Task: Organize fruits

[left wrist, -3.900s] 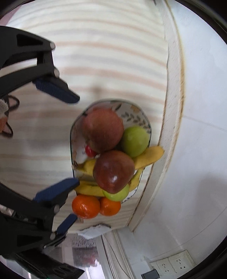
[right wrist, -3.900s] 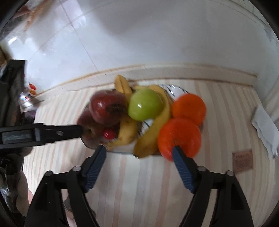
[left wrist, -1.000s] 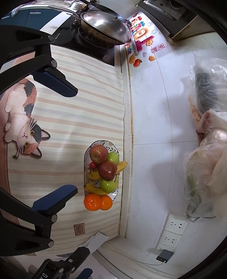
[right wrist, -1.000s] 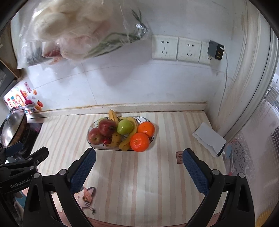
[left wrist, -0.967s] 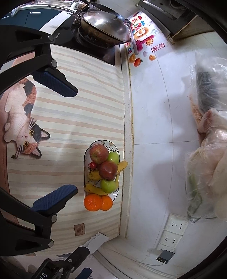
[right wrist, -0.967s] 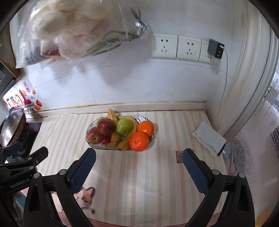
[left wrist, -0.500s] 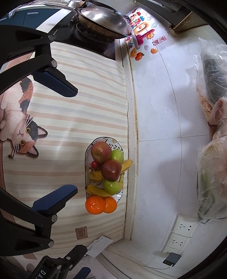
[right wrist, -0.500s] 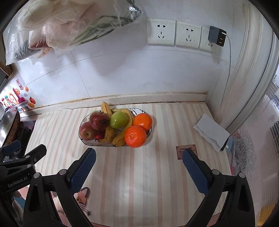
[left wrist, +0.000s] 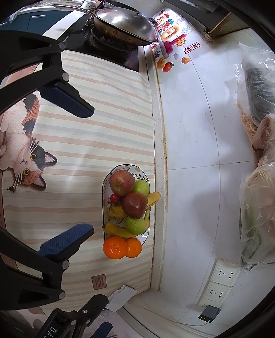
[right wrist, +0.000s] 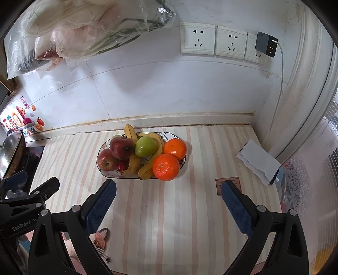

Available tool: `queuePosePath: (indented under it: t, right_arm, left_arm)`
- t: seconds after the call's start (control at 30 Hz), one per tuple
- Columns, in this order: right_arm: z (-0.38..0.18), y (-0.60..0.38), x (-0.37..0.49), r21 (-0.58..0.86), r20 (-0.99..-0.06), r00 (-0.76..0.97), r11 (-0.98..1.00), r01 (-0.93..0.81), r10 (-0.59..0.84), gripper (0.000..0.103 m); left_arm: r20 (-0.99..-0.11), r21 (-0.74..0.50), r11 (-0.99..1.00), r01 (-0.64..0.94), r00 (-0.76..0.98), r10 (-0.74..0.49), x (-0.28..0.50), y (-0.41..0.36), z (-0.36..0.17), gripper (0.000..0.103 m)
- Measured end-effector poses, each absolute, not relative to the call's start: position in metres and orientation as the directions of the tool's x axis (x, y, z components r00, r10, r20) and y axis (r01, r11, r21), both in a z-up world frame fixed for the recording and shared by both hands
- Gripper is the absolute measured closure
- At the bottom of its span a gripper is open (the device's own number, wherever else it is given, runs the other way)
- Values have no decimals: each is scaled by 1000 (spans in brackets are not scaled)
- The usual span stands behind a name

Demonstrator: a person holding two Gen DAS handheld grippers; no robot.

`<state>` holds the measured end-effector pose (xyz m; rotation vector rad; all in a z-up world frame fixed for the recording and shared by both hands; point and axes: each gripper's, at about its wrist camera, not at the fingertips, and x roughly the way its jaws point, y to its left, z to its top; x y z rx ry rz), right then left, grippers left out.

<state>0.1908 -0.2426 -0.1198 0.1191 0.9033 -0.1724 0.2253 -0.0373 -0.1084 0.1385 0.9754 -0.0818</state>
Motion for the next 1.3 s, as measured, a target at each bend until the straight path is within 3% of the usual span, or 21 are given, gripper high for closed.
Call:
queuePosePath:
  t: [1.3]
  right_arm:
    - [-120,-244,190,48,-787,611,980,192,-81,2]
  left_arm:
    - [-820,84,988,132,573,-7,224,-45,-101,0]
